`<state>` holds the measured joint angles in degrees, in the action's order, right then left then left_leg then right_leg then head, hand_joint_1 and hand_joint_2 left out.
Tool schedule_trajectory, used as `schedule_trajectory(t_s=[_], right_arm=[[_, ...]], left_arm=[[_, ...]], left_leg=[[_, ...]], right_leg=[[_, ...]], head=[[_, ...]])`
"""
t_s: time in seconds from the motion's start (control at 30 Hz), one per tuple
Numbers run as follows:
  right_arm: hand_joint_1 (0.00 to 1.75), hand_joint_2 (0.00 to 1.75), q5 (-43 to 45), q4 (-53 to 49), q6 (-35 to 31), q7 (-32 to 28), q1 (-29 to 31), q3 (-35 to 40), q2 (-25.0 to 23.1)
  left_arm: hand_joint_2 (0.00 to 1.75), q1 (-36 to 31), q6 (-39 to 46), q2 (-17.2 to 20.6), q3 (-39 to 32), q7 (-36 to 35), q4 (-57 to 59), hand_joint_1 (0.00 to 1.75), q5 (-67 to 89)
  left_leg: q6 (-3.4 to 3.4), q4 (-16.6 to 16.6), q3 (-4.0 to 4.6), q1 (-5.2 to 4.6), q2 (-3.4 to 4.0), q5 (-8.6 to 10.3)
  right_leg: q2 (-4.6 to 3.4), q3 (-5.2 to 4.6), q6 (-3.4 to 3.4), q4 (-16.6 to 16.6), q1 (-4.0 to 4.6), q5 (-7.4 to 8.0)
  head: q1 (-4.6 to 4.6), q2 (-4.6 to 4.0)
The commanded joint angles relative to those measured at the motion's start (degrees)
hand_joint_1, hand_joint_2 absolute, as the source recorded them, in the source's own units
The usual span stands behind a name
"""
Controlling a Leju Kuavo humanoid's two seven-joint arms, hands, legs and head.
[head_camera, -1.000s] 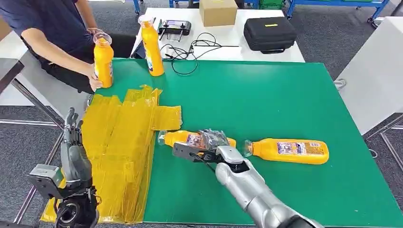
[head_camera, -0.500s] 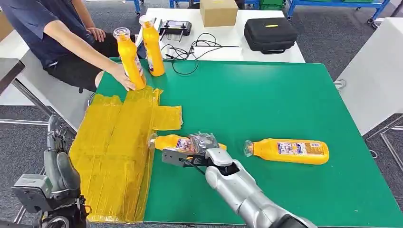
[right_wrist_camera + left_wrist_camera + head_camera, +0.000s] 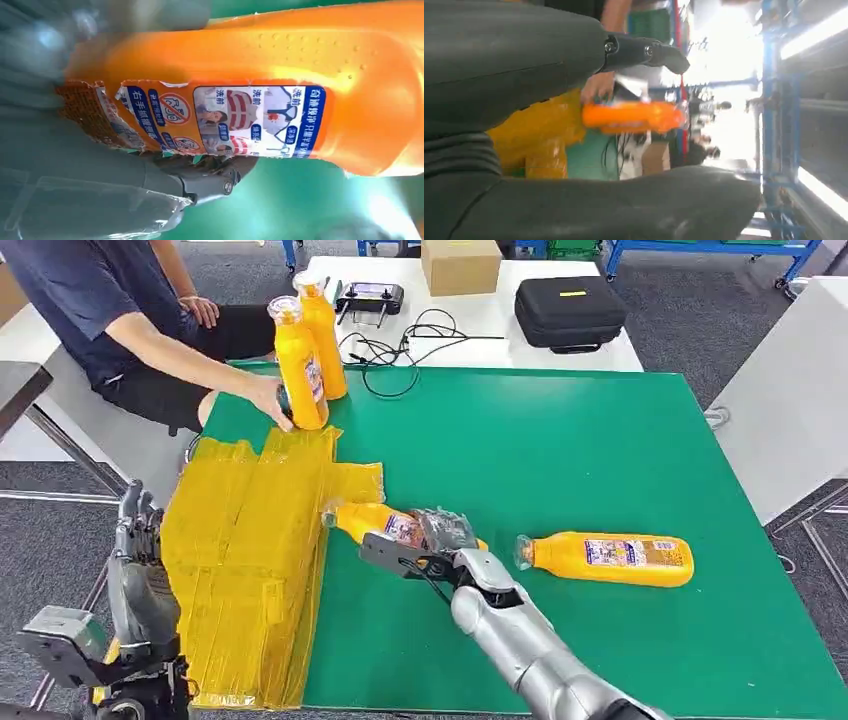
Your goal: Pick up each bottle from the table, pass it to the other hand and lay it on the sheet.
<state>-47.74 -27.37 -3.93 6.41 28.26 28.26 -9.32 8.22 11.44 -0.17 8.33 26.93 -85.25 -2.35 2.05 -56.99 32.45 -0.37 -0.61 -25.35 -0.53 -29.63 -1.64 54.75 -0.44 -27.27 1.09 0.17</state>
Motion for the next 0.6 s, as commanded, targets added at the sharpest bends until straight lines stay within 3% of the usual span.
schedule_trajectory(t_s=[0.03,0.13,0.23,0.47,0.6], right_arm=[[1.75,1.75,10.7,-29.5,-1.9,-6.3,-6.1,-1.9,5.2],[1.75,1.75,13.2,-31.3,-1.5,-7.0,-5.7,2.7,3.2],[1.75,1.75,16.5,-25.4,-3.3,-8.4,-1.9,7.0,-0.8],[1.75,1.75,17.2,-21.4,-1.5,-8.7,2.4,11.6,-7.3],[1.75,1.75,17.2,-21.2,-1.4,-8.8,2.7,12.1,-7.6]], left_arm=[[1.75,1.5,-11.3,1.9,-2.3,-2.7,3.3,0.00,-12.7],[1.75,5.5,-15.4,3.5,-4.6,-1.9,1.4,0.00,-17.7],[1.75,3.8,-19.2,1.1,-6.3,-3.1,3.7,0.00,-19.7],[1.75,4.7,-17.0,-3.3,-7.8,-4.3,-3.0,0.00,-19.2],[1.75,5.0,-16.9,-3.5,-7.9,-4.7,-3.7,0.00,-19.1]], left_leg=[[-0.09,0.0,-0.03,0.02,0.07,-0.04],[-0.11,0.0,-0.06,0.02,0.24,-0.10],[-0.14,0.0,-0.01,0.03,0.31,-0.11],[-0.10,0.0,0.17,0.11,0.25,-0.05],[-0.16,0.0,0.03,0.12,0.23,-0.07]], right_leg=[[0.00,0.03,0.02,0.0,0.02,-0.03],[-0.18,0.01,0.04,0.0,0.02,-0.05],[-0.20,-0.08,0.05,0.0,0.03,-0.04],[-0.18,-0.27,0.03,0.1,0.06,-0.01],[-0.11,-0.10,0.04,0.1,0.09,-0.06]], head=[[0.00,-0.02],[0.00,-0.02],[0.00,-0.02],[0.00,-0.02],[0.00,0.00]])
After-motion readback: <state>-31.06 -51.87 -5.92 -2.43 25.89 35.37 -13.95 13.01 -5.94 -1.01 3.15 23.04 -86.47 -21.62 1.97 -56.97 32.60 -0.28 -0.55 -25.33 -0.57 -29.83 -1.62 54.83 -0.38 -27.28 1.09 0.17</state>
